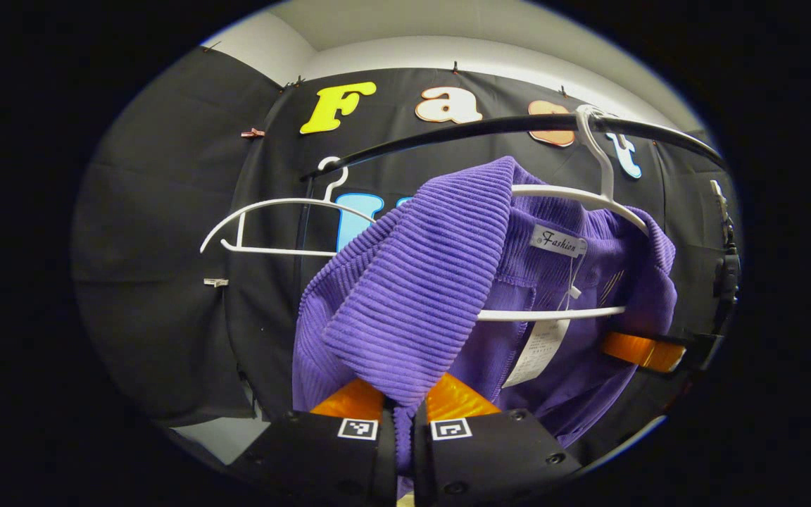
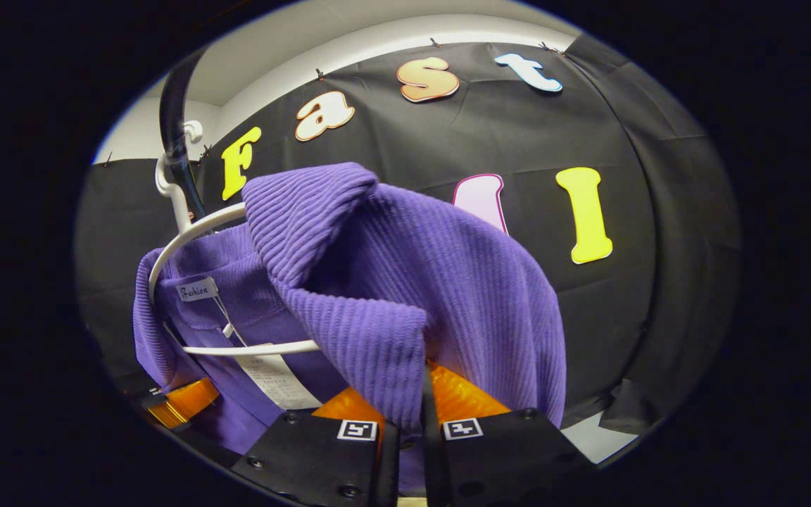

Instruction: Grasp the clothes on the hanger with both hands and then place them into the laundry hamper below.

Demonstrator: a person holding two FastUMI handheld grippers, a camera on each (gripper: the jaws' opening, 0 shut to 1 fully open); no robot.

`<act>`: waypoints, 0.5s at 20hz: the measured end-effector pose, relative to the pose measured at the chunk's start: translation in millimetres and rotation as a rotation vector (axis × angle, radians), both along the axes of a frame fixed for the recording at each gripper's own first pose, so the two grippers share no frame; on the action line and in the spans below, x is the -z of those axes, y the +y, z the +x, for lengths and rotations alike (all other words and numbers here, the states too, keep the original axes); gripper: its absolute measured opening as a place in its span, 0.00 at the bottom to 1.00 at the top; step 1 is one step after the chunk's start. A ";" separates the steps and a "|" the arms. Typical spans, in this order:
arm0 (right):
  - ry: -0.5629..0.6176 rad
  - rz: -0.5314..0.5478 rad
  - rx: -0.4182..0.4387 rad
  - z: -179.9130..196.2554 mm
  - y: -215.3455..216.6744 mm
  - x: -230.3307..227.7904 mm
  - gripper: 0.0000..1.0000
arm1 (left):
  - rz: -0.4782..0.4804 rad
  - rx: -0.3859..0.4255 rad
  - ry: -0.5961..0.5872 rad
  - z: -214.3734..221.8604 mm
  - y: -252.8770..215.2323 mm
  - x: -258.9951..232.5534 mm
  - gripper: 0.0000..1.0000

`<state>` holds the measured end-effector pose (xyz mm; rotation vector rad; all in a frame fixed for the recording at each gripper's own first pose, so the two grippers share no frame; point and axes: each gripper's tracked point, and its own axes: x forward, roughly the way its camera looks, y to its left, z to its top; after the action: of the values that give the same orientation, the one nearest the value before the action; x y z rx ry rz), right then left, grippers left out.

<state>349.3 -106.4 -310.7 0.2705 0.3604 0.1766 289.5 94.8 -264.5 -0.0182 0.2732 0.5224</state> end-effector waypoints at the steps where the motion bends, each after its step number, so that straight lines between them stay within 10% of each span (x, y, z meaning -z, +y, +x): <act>1: -0.013 -0.017 0.003 -4.8 -11.6 -3.7 0.19 | -0.003 -0.011 0.005 -4.4 2.9 -2.3 0.13; 10: -0.096 0.106 0.143 -3.8 -82.4 -46.3 0.16 | 0.188 -0.097 0.027 -69.2 27.2 -73.2 0.12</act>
<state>345.5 -188.9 -264.4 0.3900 0.2361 0.0677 220.3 122.0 -191.3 0.1589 0.2494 0.6435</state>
